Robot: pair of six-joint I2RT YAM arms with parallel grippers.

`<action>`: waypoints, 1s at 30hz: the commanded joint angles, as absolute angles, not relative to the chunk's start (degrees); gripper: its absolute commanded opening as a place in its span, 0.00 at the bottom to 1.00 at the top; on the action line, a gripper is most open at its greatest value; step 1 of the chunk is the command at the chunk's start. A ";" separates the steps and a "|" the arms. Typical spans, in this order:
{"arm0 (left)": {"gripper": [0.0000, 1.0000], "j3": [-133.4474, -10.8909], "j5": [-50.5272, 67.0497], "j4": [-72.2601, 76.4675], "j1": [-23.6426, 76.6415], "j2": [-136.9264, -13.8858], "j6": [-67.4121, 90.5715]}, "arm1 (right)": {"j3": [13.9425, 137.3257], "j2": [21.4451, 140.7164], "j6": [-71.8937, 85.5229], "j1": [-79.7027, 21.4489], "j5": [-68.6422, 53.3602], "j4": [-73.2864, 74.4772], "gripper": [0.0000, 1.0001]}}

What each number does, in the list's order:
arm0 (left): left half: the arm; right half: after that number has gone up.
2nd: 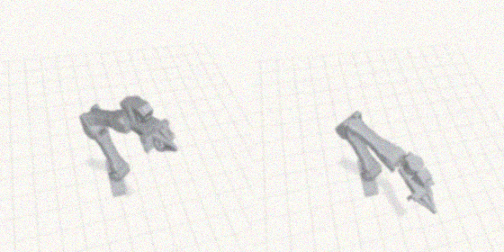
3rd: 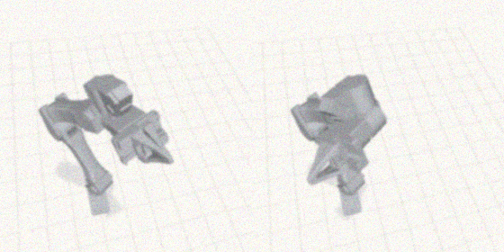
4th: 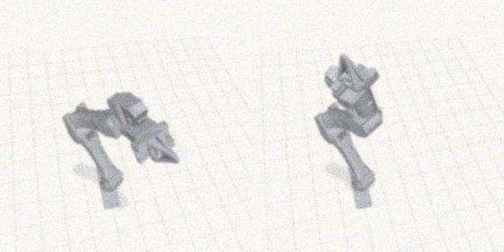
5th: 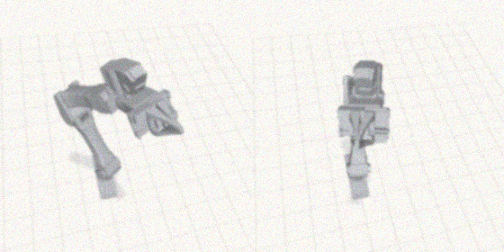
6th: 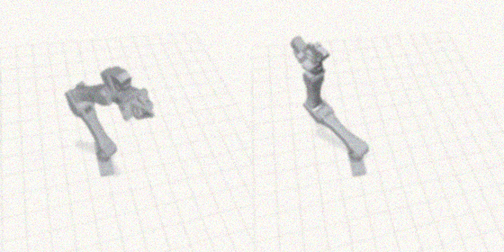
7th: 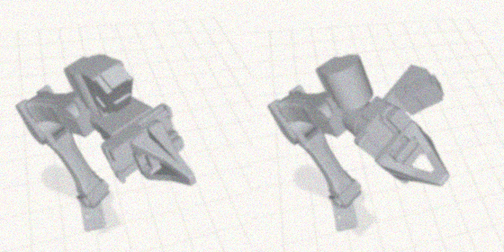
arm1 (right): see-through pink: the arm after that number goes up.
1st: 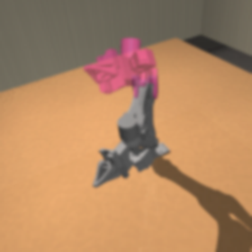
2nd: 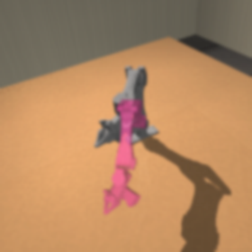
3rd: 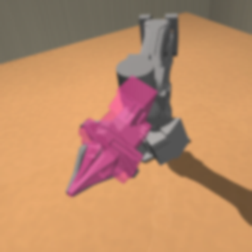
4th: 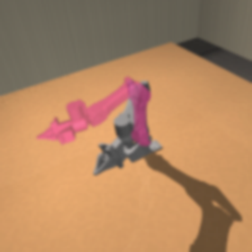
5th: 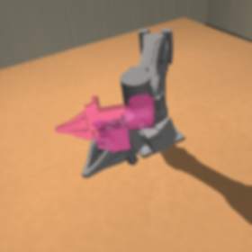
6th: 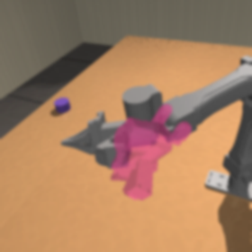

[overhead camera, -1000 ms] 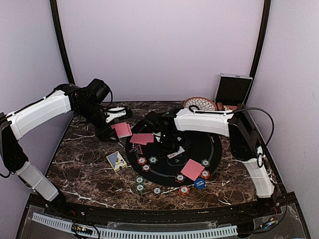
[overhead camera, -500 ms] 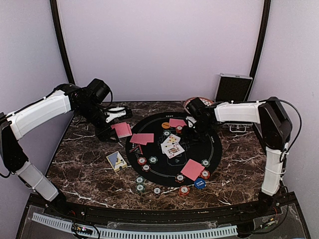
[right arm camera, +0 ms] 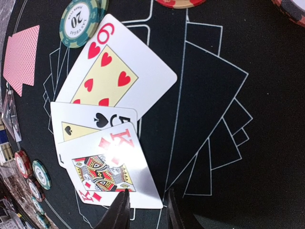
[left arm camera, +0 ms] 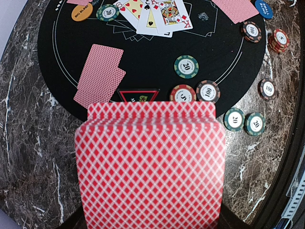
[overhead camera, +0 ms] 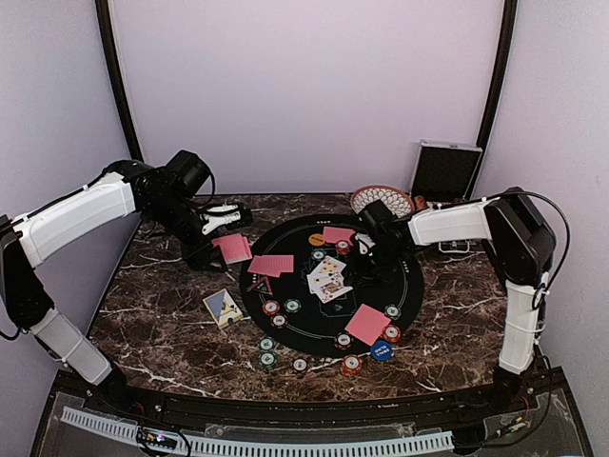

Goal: Distribute texas hold em gaming equipment

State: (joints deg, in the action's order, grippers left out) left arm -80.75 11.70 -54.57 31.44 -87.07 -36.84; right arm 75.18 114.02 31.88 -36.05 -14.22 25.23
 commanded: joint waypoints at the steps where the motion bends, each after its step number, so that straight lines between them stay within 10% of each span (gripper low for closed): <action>1: 0.00 -82.17 12.22 -55.53 31.35 -85.15 -36.91 | 72.71 114.49 32.79 -35.90 -16.47 21.88 0.25; 24: 0.00 -81.47 12.43 -55.34 31.37 -84.71 -36.78 | 69.97 107.84 34.16 -40.43 -14.16 25.42 0.22; 30: 0.00 -81.41 12.87 -55.58 31.37 -84.36 -36.99 | 74.31 103.69 34.49 -40.34 -14.68 25.20 0.63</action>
